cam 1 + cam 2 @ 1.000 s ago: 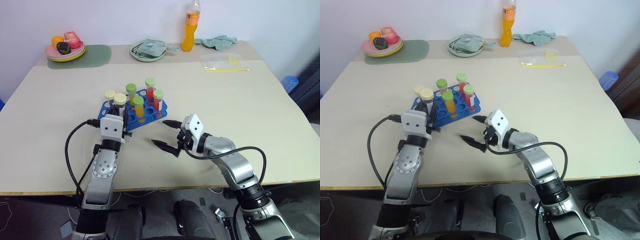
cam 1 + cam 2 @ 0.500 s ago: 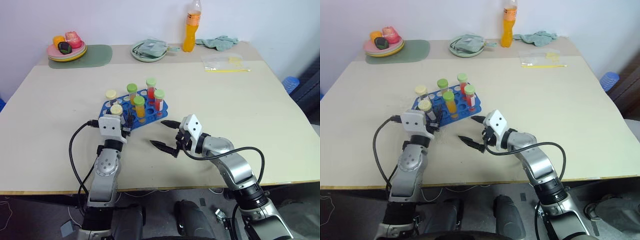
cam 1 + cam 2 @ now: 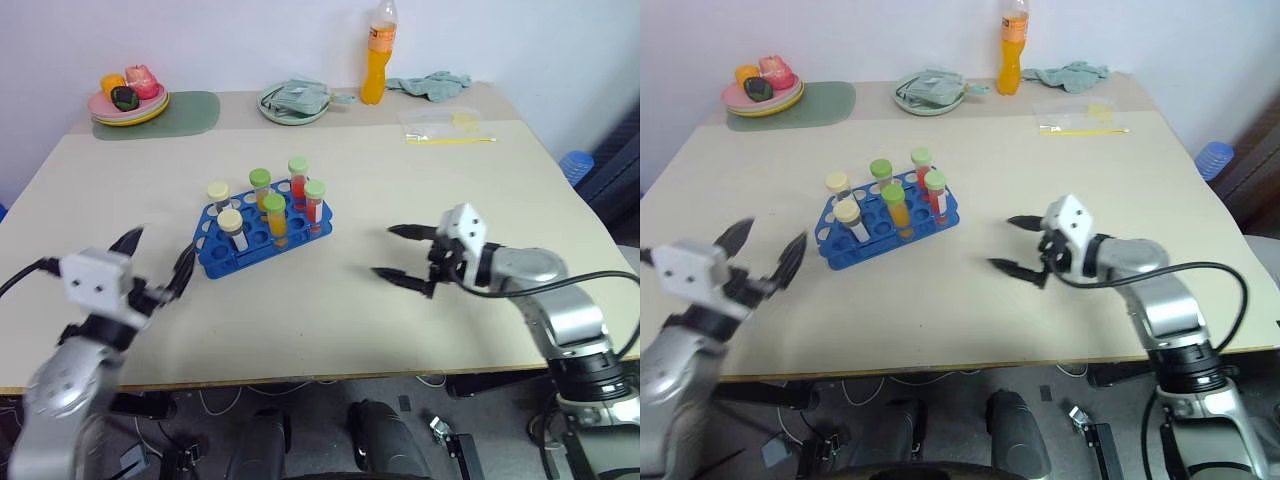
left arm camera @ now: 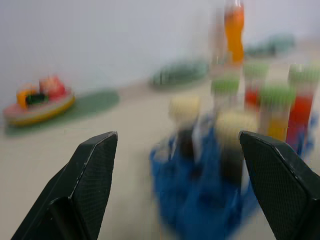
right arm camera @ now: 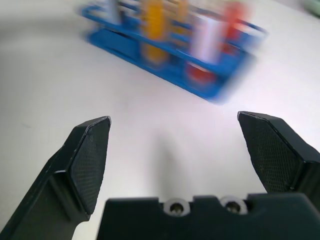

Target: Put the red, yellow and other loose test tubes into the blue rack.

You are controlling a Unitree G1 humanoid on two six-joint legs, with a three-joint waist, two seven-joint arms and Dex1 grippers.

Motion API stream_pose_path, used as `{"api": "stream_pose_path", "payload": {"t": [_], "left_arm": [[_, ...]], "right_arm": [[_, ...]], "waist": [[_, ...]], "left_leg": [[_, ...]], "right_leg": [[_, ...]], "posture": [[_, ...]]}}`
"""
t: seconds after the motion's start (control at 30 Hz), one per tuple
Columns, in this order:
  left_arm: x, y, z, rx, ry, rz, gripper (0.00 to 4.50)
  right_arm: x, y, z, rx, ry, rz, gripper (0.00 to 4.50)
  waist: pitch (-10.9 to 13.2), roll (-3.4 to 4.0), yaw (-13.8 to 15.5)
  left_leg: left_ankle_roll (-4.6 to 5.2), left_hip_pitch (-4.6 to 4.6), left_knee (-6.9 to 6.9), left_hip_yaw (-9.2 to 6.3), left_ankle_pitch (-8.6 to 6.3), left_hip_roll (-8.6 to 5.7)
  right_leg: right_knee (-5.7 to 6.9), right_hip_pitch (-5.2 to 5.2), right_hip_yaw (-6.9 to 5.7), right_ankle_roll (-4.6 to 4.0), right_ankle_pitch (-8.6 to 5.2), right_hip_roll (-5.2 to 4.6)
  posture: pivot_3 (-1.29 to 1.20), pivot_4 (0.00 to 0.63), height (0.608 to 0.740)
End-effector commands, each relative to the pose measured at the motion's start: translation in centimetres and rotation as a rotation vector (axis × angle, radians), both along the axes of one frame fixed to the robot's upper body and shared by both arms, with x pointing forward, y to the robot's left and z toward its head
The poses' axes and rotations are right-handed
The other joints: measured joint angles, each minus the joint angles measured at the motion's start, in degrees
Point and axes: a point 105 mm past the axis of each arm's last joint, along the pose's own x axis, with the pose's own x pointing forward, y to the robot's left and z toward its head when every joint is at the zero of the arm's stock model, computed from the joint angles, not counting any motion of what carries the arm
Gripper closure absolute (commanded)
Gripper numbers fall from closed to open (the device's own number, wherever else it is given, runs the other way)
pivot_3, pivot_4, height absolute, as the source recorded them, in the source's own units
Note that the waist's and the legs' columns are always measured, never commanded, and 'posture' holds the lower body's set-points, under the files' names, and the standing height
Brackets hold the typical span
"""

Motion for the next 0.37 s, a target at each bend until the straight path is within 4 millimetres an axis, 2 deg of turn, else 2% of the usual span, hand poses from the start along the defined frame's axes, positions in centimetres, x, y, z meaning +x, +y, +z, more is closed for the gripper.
{"api": "stream_pose_path", "payload": {"t": [0.03,0.1,0.2,0.37], "left_arm": [[-1.6,1.3,-0.5,0.058,0.072,-0.033,0.51],[-2.2,2.4,-1.4,0.054,0.112,-0.013,0.51],[-2.2,3.0,-2.0,0.054,0.124,0.011,0.51],[-1.8,2.5,-2.6,0.037,0.119,0.016,0.51]], "right_arm": [[0.8,-2.6,1.4,0.007,-0.058,-0.086,0.00],[1.0,-3.5,1.0,0.009,-0.050,-0.122,0.00],[1.1,-4.2,0.5,0.006,-0.038,-0.144,0.00],[1.6,-3.9,-0.1,0.010,-0.038,-0.152,0.00]], "waist": [[0.0,-0.07,0.2],[0.0,-0.06,0.2],[0.0,-0.07,0.2],[0.0,-0.06,0.1]], "left_leg": [[0.00,-0.01,0.00,0.00,0.00,0.00],[0.00,0.00,0.01,0.00,0.00,0.00],[0.00,-0.01,0.02,0.00,0.00,0.01],[0.00,-0.01,0.01,0.00,0.00,0.03]], "right_leg": [[-0.02,0.00,0.00,-0.02,-0.02,0.01],[-0.05,0.03,-0.01,-0.23,-0.15,0.01],[-0.06,0.03,0.00,-0.23,-0.18,0.01],[-0.04,0.03,0.00,-0.21,-0.17,0.01]], "posture": [[0.00,0.150,0.740],[0.00,0.150,0.740],[0.00,0.150,0.740],[0.00,0.150,0.740]]}}
